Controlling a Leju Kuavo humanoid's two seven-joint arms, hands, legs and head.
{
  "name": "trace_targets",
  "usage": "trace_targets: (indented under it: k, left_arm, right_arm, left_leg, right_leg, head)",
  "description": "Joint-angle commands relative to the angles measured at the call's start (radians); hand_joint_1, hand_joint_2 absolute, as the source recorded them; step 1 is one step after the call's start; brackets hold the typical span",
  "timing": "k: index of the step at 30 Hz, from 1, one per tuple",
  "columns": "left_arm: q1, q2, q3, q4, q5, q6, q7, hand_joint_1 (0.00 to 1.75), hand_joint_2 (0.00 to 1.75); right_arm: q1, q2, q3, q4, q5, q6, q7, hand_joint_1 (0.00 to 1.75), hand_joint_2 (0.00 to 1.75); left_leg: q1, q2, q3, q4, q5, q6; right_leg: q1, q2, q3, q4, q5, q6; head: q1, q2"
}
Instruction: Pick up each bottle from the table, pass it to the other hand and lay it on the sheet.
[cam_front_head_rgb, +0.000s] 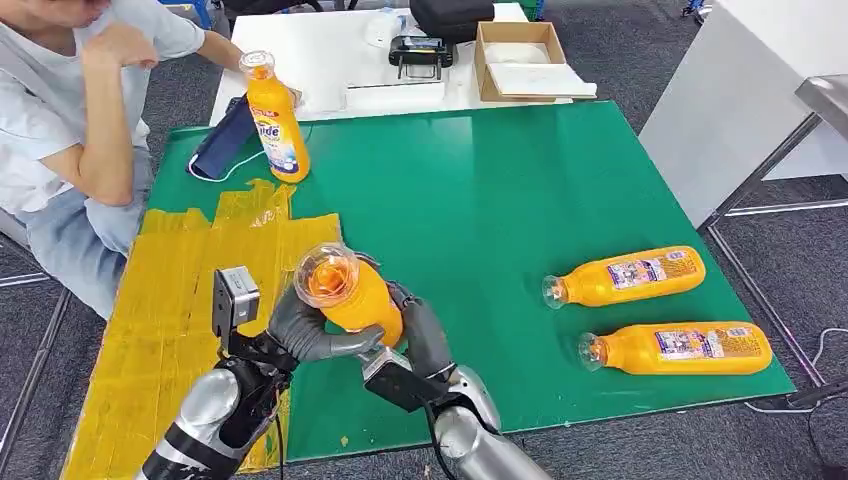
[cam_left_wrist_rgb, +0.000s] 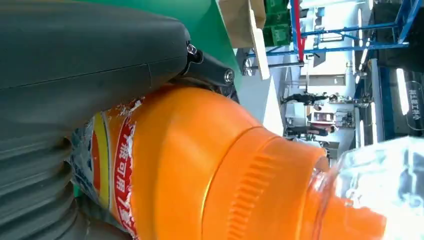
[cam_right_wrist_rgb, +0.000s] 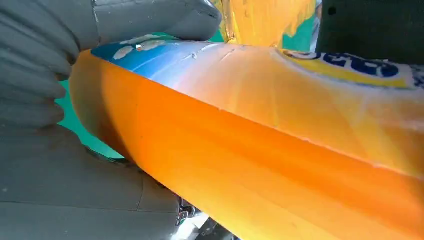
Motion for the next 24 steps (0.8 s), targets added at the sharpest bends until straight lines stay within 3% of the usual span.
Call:
trace_targets:
  k: [1, 5, 6, 7, 11, 24]
  left_arm:
    - [-0.035, -0.024, -0.028, 0.05, 0.017, 0.003, 0.003, 1.75, 1.75]
    - [-0.048, -0.024, -0.031, 0.054, 0.021, 0.007, 0.001, 1.75, 1.75]
    - [-0.054, -0.023, -0.031, 0.051, 0.011, 0.018, -0.006, 1.75, 1.75]
    - [-0.06, -0.019, -0.027, 0.044, -0.01, 0.04, -0.013, 1.75, 1.75]
    - [-0.071, -0.006, -0.011, 0.026, -0.054, 0.078, -0.027, 1.75, 1.75]
    - [-0.069, -0.005, -0.011, 0.027, -0.054, 0.078, -0.027, 1.75, 1.75]
  right_arm:
    - [-0.027, -0.018, 0.049, 0.069, -0.003, 0.007, 0.005, 1.75, 1.75]
    - [-0.012, -0.024, 0.013, 0.021, -0.035, -0.01, -0.007, 1.75, 1.75]
    - [-0.002, -0.03, -0.002, -0.009, -0.047, -0.016, -0.016, 1.24, 1.75]
    - [0.015, -0.036, -0.027, -0.058, -0.07, -0.021, -0.023, 0.0, 1.75]
    - [0.05, -0.071, -0.067, -0.186, -0.091, -0.011, -0.012, 0.0, 1.75]
    - [0.052, -0.07, -0.066, -0.186, -0.091, -0.011, -0.013, 0.0, 1.75]
  left_leg:
    - [0.001, -0.002, 0.008, 0.001, -0.004, -0.003]
    - [0.001, -0.002, 0.004, 0.0, -0.001, -0.002]
    - [0.001, -0.002, 0.003, 0.0, -0.001, -0.001]
    - [0.001, -0.003, 0.005, 0.001, -0.002, -0.002]
    - [0.0, -0.004, 0.0, 0.0, 0.0, -0.001]
    - [0.0, -0.001, 0.002, 0.0, -0.001, -0.002]
  right_leg:
    - [0.002, -0.004, 0.009, 0.0, -0.004, -0.003]
    - [0.001, -0.003, 0.004, -0.001, -0.002, -0.001]
    - [0.001, -0.003, 0.003, 0.0, -0.001, -0.001]
    - [0.001, -0.004, 0.006, 0.0, -0.003, -0.002]
    - [0.0, -0.004, 0.001, 0.0, -0.001, -0.001]
    - [0.001, -0.002, 0.002, 0.0, -0.001, -0.001]
  head:
    - [0.0, 0.0]
    - [0.0, 0.0]
    - [0.0, 0.0]
    - [0.0, 0.0]
    - [0.0, 0.0]
    - [0.0, 0.0]
